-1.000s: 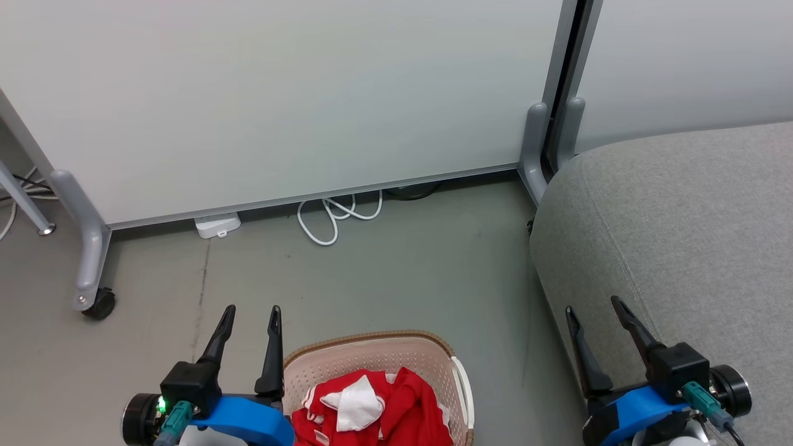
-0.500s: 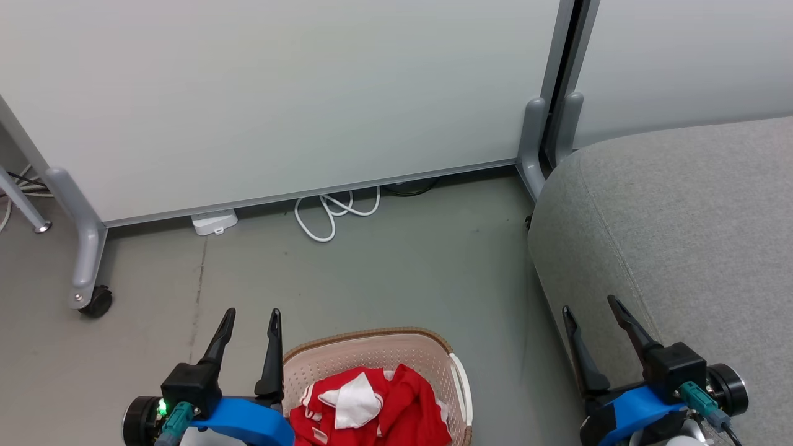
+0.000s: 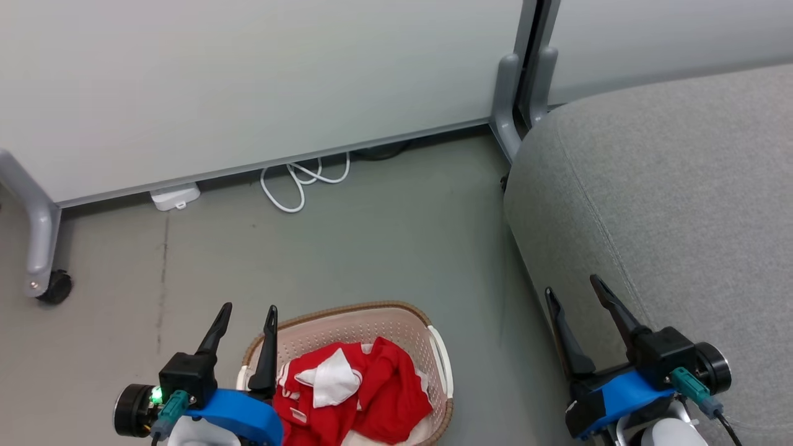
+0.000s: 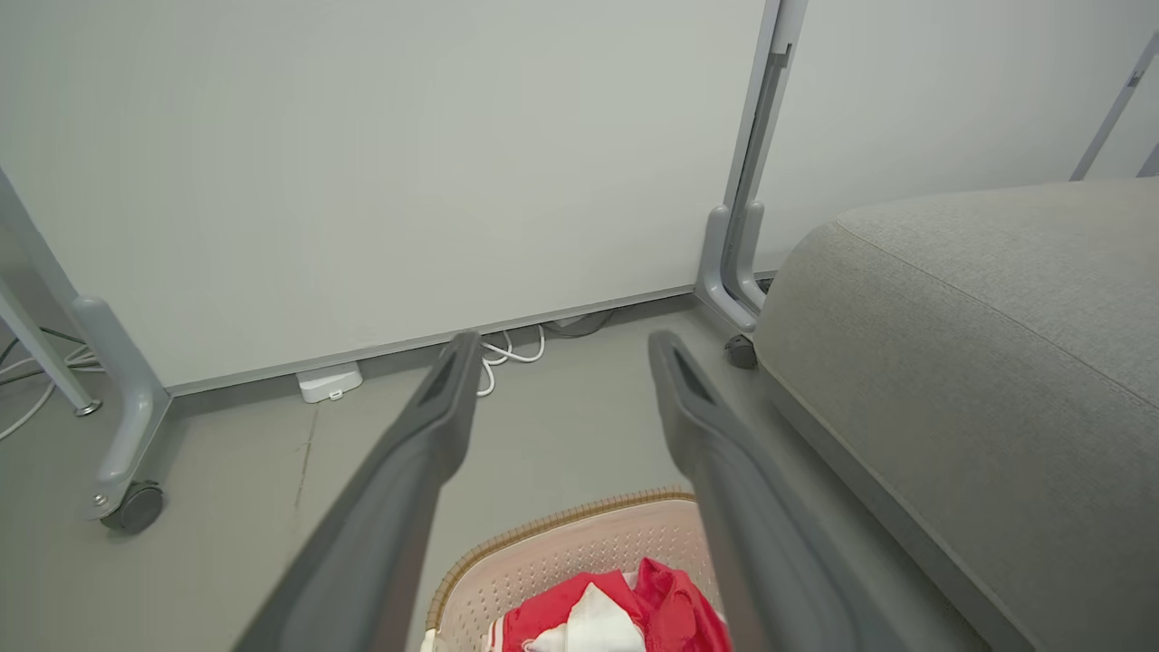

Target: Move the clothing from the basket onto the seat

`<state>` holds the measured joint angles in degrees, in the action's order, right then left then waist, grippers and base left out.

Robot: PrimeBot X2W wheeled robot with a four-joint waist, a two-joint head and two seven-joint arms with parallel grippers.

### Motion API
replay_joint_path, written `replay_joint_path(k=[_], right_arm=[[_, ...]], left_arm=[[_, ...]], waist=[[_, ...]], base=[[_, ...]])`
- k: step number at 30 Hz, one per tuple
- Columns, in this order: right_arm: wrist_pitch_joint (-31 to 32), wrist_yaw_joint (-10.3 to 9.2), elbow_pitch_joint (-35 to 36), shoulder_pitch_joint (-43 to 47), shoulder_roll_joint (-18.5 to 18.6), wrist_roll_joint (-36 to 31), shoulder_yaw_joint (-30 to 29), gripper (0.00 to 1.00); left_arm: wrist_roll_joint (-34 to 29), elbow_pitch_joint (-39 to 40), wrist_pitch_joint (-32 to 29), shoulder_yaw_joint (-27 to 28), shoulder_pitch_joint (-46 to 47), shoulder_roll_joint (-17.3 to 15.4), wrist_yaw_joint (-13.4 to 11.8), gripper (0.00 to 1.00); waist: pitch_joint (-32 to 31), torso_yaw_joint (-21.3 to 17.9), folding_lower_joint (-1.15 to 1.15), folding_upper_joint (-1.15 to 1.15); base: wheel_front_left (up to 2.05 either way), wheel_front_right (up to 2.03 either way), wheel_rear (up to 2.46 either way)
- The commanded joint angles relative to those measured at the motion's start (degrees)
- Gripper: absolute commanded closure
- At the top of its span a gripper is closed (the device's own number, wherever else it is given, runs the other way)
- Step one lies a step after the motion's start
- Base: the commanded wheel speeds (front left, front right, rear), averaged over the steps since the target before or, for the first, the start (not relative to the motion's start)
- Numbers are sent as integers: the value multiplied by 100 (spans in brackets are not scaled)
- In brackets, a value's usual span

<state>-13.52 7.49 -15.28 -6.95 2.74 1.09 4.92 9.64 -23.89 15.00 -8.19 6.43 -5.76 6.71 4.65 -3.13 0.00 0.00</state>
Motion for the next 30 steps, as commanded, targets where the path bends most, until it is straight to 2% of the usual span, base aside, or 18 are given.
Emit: replay_joint_path(k=[1, 8, 19, 30], right_arm=[[-46, 1, 13, -72, 26, 16, -8, 0], [-129, 1, 57, -447, 23, 119, 220, 0], [-170, 1, 220, -1070, 19, 368, 618, 0], [-171, 1, 636, -1256, 16, 581, 728, 0]], left_arm=[[1, -24, 28, -22, 94, -38, 30, 0], [-135, -539, -37, -266, 498, -319, 51, 0], [-42, -1845, -316, -1206, 1447, -848, 71, 0], [89, -2690, -621, -2170, 2363, -1501, 73, 0]], waist=[[192, -165, 0, 0], [931, -642, 0, 0], [2002, -1265, 0, 0], [3118, -1694, 0, 0]], base=[[0, 0, 0], [0, 0, 0], [0, 0, 0], [0, 0, 0]])
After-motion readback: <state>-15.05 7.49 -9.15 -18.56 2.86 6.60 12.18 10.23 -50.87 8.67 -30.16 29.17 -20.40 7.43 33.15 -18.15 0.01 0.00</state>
